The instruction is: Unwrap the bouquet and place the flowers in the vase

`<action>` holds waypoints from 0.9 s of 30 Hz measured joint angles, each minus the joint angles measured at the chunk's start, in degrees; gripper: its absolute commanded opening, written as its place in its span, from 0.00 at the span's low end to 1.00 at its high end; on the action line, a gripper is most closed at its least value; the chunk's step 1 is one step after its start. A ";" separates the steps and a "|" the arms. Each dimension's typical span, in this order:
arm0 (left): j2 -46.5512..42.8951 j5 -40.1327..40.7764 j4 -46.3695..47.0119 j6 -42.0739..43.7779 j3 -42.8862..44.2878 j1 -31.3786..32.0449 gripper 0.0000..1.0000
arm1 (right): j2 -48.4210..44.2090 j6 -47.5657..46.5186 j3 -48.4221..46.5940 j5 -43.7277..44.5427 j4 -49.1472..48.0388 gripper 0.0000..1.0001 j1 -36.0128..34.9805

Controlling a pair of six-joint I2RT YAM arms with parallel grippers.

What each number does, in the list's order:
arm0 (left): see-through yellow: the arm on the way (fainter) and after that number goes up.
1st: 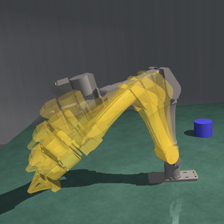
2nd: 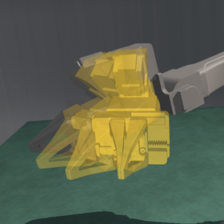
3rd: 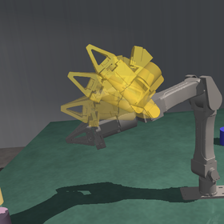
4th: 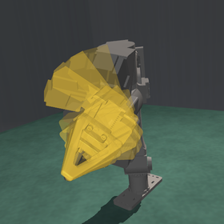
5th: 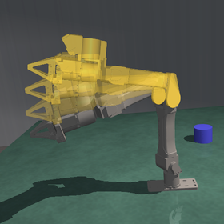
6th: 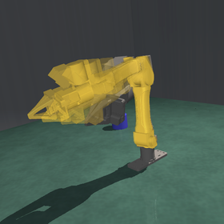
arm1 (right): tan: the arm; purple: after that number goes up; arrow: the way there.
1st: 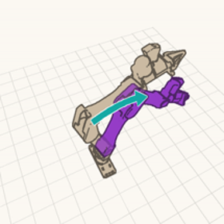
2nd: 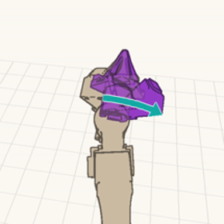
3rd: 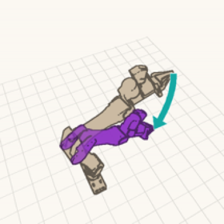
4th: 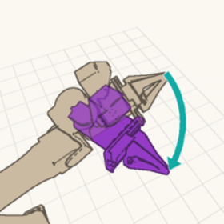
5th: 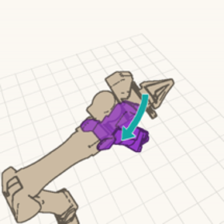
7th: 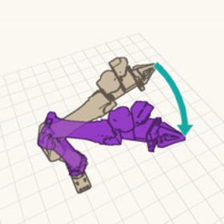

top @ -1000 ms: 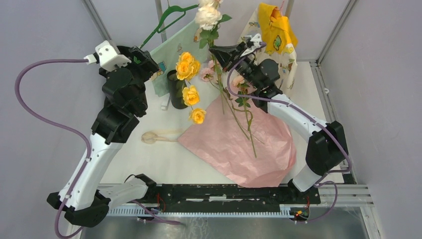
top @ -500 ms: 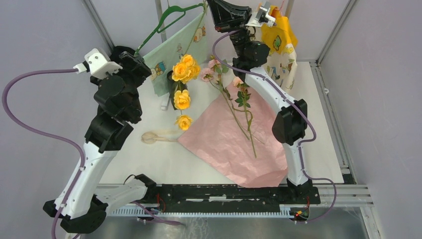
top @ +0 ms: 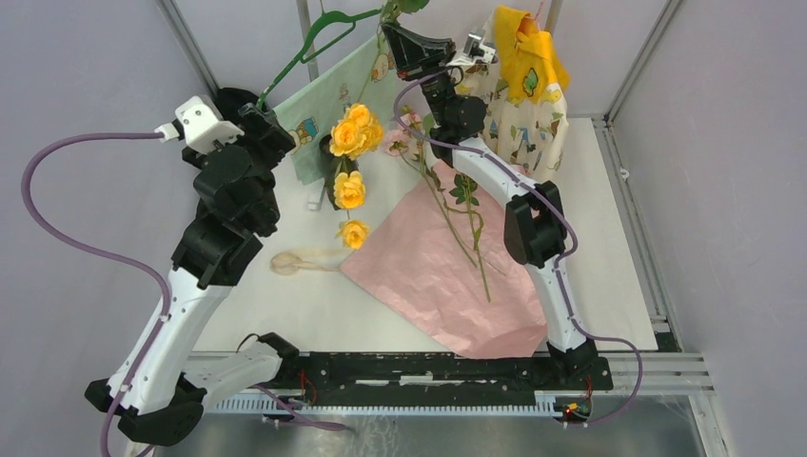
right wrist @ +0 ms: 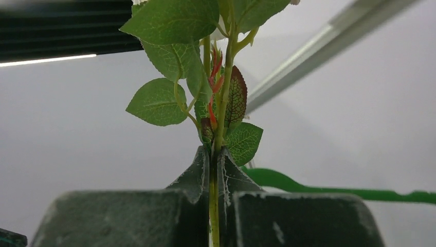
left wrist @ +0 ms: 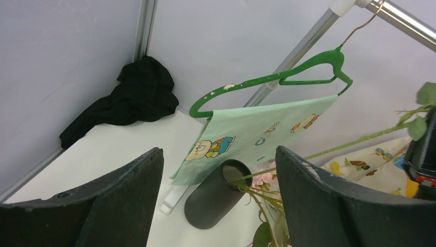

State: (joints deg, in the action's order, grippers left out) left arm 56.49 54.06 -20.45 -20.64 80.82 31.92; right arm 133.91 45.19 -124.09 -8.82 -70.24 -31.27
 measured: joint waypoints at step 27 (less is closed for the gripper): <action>-0.17 1.49 2.19 0.09 -1.73 -0.02 0.87 | 2.23 -0.02 10.88 -8.35 2.01 0.55 -3.80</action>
State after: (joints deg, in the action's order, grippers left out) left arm 56.31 55.55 -18.26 -20.56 79.09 31.90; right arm 136.14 45.17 -113.21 -17.17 -68.23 -35.07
